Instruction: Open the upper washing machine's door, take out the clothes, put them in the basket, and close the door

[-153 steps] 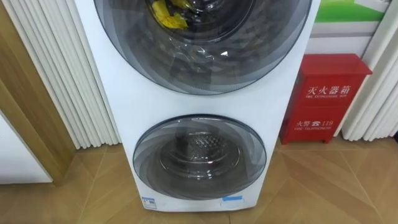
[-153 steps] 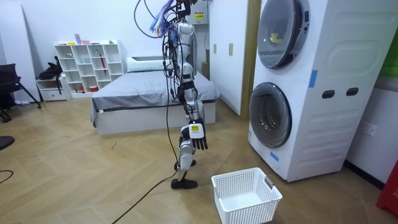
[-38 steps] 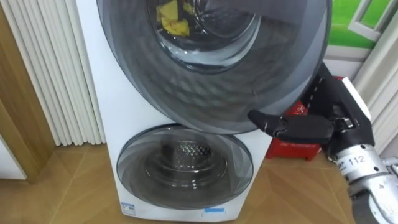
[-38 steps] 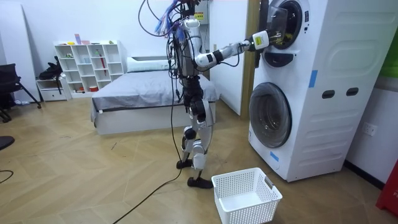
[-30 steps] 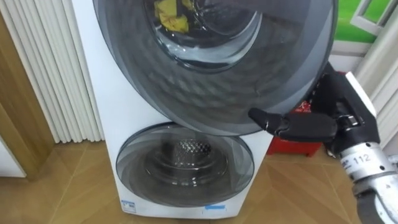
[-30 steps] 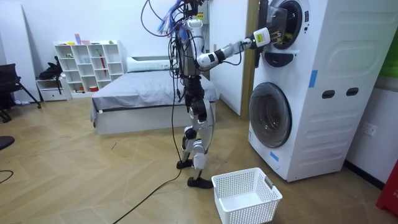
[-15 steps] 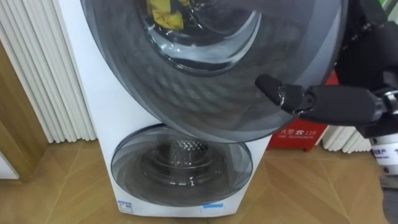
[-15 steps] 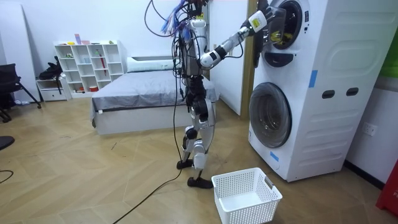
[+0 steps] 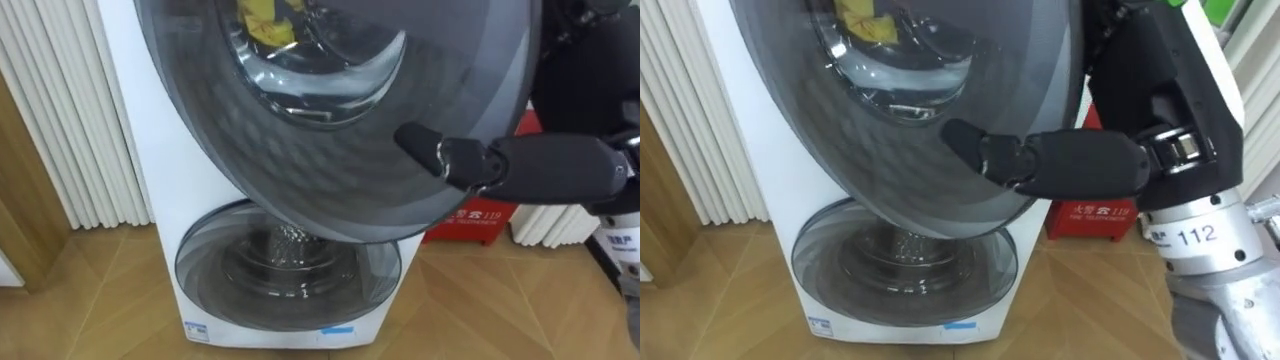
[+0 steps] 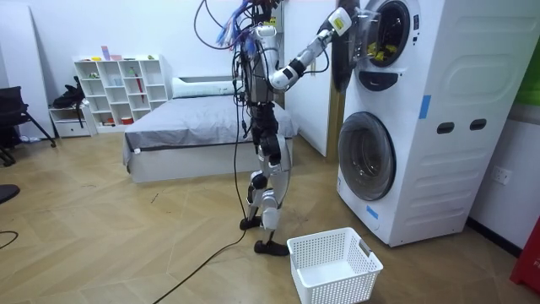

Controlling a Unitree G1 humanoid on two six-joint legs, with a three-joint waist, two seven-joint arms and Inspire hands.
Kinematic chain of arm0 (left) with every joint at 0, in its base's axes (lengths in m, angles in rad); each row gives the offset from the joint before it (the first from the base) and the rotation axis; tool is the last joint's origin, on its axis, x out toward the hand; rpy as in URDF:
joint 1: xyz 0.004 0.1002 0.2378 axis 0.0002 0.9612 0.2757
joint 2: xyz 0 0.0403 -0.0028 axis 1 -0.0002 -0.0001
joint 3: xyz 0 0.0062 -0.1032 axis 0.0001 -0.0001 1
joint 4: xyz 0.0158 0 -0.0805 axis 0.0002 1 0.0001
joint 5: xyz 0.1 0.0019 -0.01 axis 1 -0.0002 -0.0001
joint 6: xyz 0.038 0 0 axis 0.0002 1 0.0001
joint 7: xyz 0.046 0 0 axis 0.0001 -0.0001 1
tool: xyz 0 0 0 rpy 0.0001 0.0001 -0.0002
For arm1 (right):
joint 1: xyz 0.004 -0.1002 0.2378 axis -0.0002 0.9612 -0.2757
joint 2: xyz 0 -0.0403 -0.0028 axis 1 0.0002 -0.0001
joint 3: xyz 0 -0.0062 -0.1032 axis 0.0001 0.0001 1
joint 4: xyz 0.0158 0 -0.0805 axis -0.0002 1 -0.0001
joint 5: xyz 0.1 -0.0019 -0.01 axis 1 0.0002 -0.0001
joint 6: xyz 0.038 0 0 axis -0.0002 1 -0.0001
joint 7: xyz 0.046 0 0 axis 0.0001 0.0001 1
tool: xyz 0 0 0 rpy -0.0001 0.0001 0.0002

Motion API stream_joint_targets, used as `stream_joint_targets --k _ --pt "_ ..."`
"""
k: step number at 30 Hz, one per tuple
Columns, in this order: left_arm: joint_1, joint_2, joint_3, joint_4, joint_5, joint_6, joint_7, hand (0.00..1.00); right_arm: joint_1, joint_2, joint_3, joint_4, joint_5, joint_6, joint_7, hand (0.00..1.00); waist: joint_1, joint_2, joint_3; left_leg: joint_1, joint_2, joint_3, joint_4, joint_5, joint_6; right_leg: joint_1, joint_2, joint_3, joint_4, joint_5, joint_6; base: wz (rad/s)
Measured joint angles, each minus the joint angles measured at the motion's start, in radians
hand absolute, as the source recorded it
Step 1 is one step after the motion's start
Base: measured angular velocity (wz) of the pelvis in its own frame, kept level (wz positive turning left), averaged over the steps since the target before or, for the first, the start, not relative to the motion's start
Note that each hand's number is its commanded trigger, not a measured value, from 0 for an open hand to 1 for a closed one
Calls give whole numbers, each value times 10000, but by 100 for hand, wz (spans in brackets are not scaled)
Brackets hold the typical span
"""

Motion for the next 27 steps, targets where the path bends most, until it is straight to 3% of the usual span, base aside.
stream_joint_targets --k 5,12,20,27 --pt "-83 67 -407 0 5 77 -9 0 0 55 492 18 369 -69 289 0 7 78 -20 95 0 40 16 0 0 78 29 1 29 1 -1 -1" --pt "-98 95 -789 16 13 106 33 0 35 901 1483 296 958 -171 1141 0 156 151 20 288 1 48 -59 0 0 220 29 -37 35 1 -1 -1" --pt "-181 111 -848 -2 205 158 -52 0 32 1296 1861 517 980 -312 1341 0 341 170 19 8 9 -116 -53 16 28 -24 19 -83 169 9 -30 5" --pt "-269 184 -1265 -2 214 280 -400 0 34 1534 2668 925 990 -982 2010 0 610 280 22 -58 5 -302 -44 92 34 -22 -15 -253 221 30 -78 6"
